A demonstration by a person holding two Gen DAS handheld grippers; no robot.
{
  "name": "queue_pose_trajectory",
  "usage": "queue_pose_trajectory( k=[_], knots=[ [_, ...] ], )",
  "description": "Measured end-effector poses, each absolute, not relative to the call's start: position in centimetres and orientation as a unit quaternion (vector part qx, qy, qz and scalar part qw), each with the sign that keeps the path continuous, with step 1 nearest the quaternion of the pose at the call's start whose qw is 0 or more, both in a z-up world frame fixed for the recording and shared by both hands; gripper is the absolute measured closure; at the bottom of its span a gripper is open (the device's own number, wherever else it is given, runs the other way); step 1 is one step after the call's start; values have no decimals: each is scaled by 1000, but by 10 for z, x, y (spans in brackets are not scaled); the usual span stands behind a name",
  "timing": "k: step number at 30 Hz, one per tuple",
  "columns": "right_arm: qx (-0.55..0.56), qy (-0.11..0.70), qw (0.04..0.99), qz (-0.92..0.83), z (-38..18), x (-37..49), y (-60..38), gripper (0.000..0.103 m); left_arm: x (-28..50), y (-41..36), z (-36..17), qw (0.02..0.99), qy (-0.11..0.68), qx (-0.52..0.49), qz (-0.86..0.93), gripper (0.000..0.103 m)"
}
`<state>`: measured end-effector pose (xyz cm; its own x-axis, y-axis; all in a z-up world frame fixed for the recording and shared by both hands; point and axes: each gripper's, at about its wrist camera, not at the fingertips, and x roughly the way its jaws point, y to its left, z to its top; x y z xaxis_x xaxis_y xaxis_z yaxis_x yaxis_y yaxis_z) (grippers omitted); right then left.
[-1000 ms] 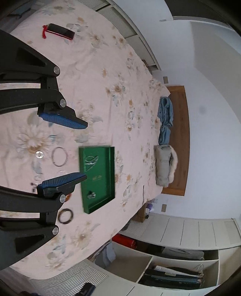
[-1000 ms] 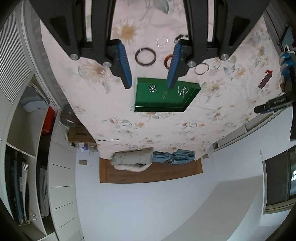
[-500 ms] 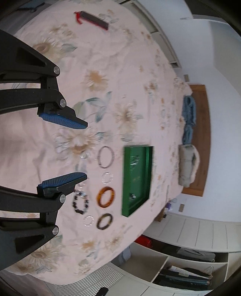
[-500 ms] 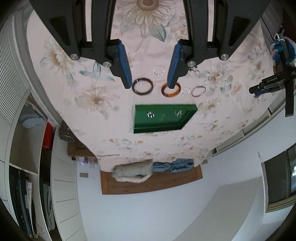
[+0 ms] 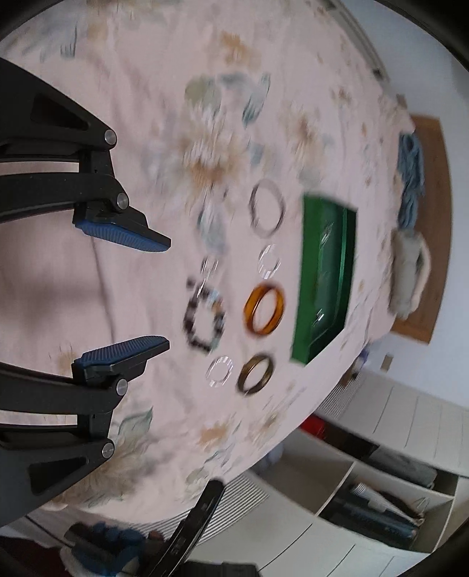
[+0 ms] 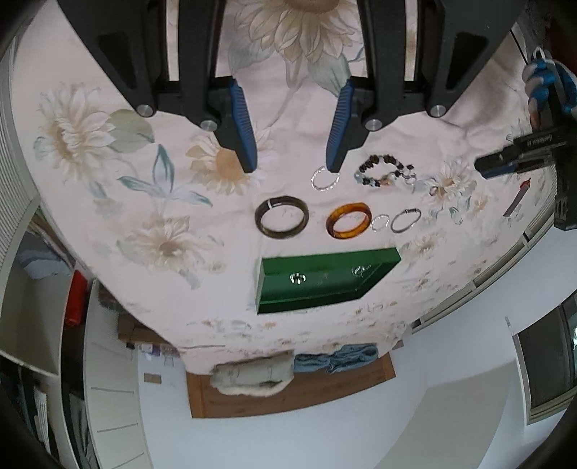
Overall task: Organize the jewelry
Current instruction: 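Withdraw both grippers from the tray back toward the remaining jewelry, then grasp the beaded bracelet with the left gripper while the right grasps the dark bangle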
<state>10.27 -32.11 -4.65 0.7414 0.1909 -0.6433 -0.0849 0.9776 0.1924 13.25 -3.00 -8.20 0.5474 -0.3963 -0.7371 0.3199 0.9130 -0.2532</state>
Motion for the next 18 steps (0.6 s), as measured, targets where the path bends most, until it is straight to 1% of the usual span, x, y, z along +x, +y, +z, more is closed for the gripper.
queue_pose_trajectory(
  k=[8,18],
  knots=[
    [88,366,922,87,-70,122,-331,65,166,-67,-116,854,471,-77,-208,55],
    [94,375,916,109,-88,137,-332,65,203,-67,-142,831,514,-155,-145,55]
  ],
)
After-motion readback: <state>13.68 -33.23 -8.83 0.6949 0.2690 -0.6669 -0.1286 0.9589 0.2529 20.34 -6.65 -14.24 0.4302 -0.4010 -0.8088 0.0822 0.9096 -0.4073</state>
